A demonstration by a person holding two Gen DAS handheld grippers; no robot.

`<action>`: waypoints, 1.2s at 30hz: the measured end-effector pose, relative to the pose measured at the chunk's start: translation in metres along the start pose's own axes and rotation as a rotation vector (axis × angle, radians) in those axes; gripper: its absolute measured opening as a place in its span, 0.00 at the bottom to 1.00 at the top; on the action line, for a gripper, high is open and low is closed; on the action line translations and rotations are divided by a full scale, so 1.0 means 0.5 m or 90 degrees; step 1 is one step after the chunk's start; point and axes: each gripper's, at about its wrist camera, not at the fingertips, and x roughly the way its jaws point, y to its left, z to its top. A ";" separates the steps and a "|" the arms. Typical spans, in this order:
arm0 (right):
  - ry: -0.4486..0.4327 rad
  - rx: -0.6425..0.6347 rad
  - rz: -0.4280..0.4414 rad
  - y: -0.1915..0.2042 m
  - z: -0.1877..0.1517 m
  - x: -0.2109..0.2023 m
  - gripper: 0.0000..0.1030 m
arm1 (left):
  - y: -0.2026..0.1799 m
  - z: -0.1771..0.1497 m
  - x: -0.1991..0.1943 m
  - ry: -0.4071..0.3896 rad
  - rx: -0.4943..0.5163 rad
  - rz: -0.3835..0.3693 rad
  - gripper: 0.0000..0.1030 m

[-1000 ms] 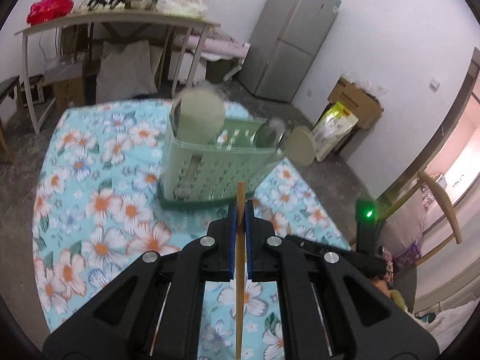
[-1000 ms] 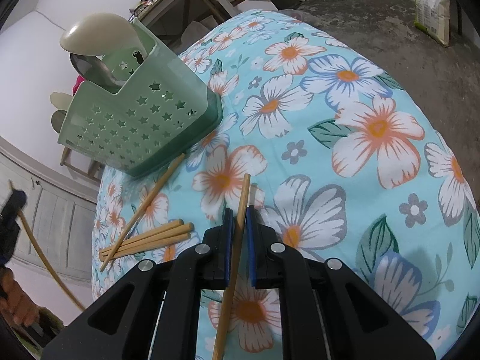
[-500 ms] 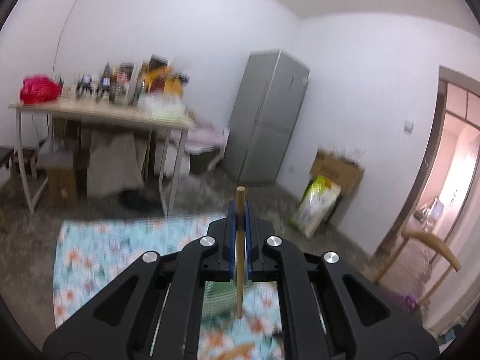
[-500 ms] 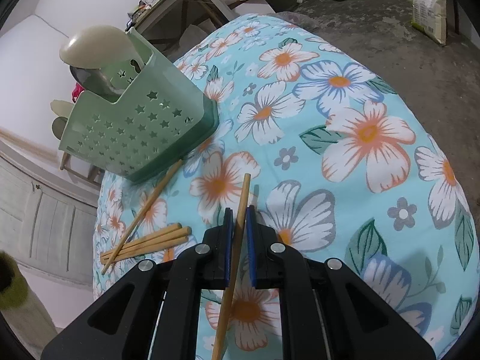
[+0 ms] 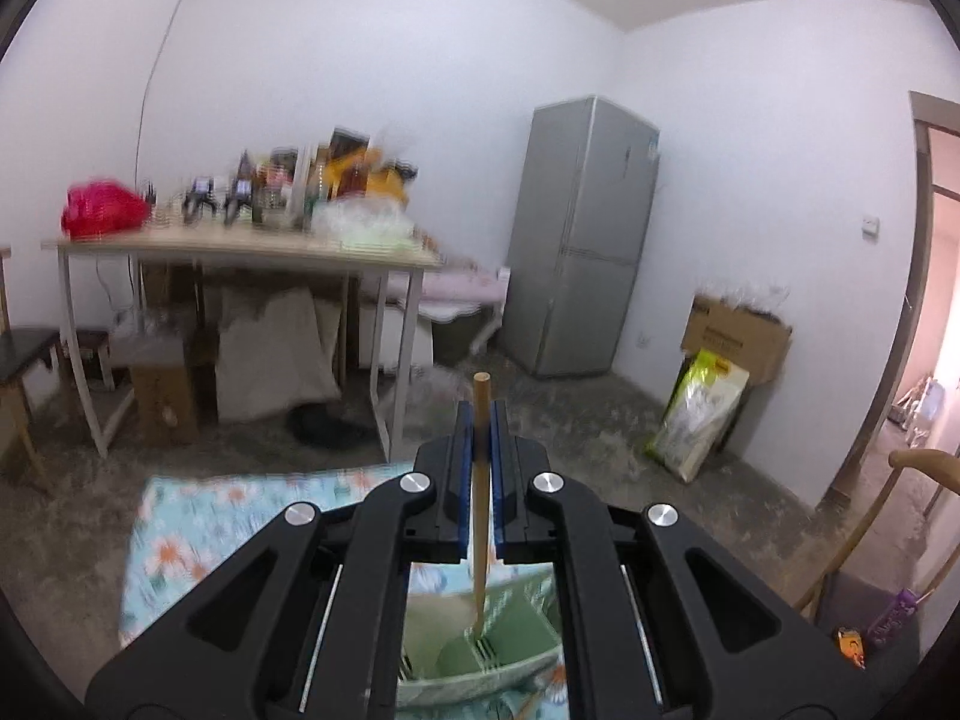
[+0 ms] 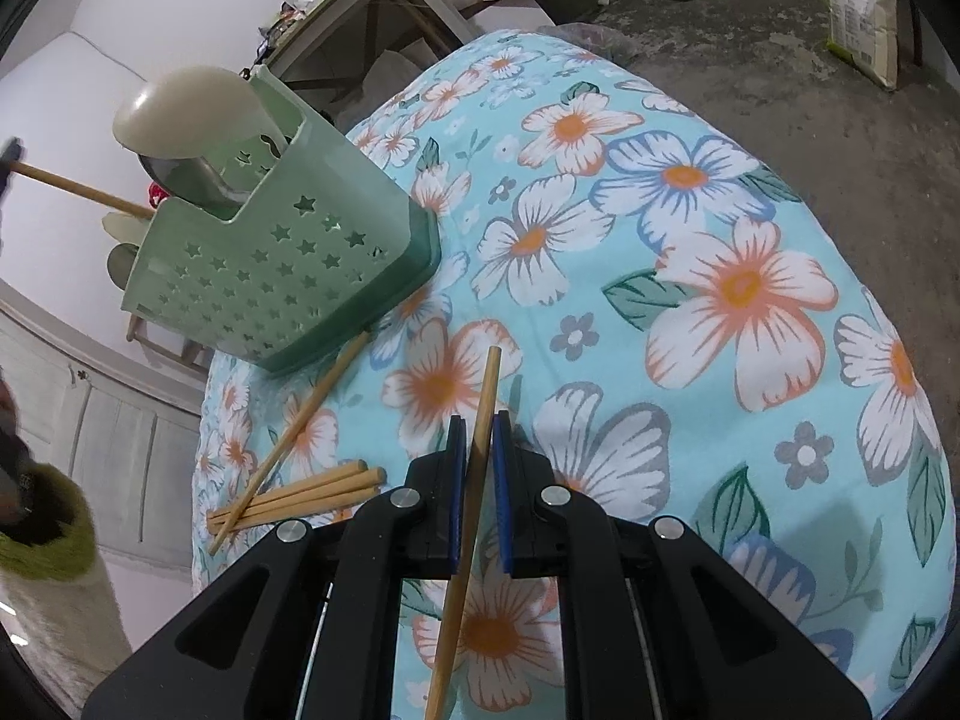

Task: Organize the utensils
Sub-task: 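Lower the chopstick into the green holder and open the left tool, then carry the chopstick over the holder, insert it, open the right tool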

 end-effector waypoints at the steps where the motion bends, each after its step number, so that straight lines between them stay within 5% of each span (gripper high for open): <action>1: -0.002 -0.003 0.002 0.003 0.000 -0.002 0.09 | 0.008 -0.013 0.009 0.010 -0.004 0.003 0.04; 8: -0.030 -0.043 0.012 0.036 0.008 -0.036 0.08 | 0.051 -0.057 0.038 0.063 -0.029 0.009 0.05; 20: -0.116 -0.139 0.048 0.134 0.039 -0.145 0.06 | 0.080 -0.057 -0.061 0.022 -0.058 0.007 0.41; 27: -0.210 -0.235 0.084 0.241 0.095 -0.224 0.06 | 0.109 -0.104 -0.159 0.018 -0.074 0.017 0.53; 36: -0.371 -0.320 0.128 0.367 0.172 -0.320 0.06 | 0.129 -0.241 -0.225 0.100 -0.081 0.051 0.69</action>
